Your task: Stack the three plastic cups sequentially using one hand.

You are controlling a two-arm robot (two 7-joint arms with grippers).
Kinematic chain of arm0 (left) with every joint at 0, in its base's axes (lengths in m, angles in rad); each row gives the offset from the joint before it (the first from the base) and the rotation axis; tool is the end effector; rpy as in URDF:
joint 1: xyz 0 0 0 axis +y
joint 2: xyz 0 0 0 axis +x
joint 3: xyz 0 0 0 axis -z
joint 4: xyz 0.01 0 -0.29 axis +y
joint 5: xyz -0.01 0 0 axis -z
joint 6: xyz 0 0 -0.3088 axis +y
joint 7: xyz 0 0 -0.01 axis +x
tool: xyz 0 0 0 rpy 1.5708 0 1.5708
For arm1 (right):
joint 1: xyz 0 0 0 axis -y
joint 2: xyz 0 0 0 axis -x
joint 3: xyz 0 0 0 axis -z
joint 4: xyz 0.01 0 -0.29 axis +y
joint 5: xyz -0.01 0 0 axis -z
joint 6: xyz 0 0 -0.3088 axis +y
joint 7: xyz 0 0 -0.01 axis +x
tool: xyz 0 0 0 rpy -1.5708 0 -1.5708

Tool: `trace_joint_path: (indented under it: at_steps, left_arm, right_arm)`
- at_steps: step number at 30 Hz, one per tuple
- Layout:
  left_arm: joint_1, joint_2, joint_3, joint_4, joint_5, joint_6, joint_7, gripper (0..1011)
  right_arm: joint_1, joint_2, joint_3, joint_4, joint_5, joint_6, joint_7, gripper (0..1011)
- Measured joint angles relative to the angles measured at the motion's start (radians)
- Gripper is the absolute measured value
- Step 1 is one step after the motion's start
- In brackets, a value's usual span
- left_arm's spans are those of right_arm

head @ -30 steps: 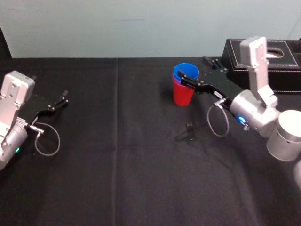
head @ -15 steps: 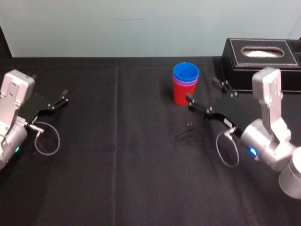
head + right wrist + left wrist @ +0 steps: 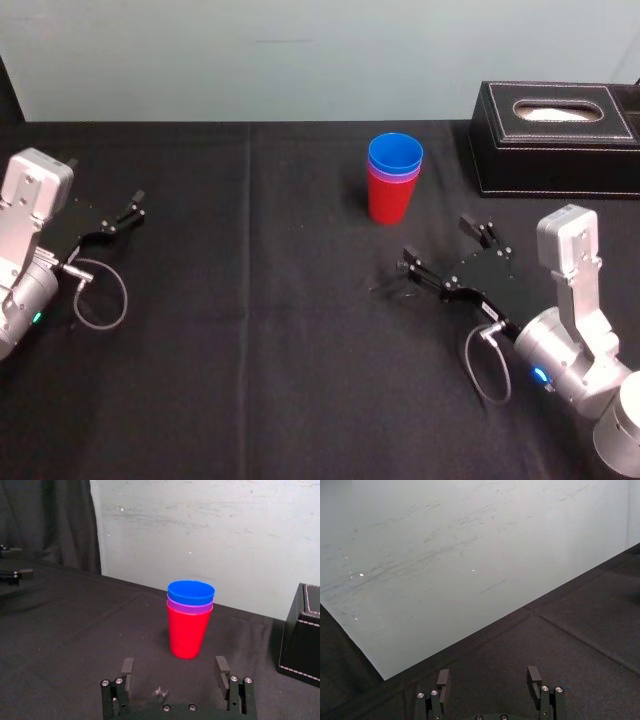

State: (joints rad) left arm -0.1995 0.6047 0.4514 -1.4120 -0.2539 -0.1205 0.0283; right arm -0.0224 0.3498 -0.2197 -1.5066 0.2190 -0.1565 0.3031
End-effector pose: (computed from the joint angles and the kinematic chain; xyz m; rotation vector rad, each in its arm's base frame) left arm 0.3581 0.0827 -0.3023 0.3045 -0.2850 1.2480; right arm 0.3123 -0.0426 -0.3310 -0.0943 -0.0828 -1.0618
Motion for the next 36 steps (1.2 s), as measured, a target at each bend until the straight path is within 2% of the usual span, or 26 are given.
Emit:
trace_joint_path:
  at_steps: [13, 36]
  left_arm:
    - [0.000, 0.000, 0.000, 0.000, 0.000, 0.000, 0.000, 1004]
    - [0.000, 0.000, 0.000, 0.000, 0.000, 0.000, 0.000, 1005]
  right_arm:
    - [-0.023, -0.020, 0.013, -0.006, -0.044, -0.014, -0.008, 1003]
    - [-0.022, -0.019, 0.011, -0.005, -0.044, -0.014, -0.008, 1003]
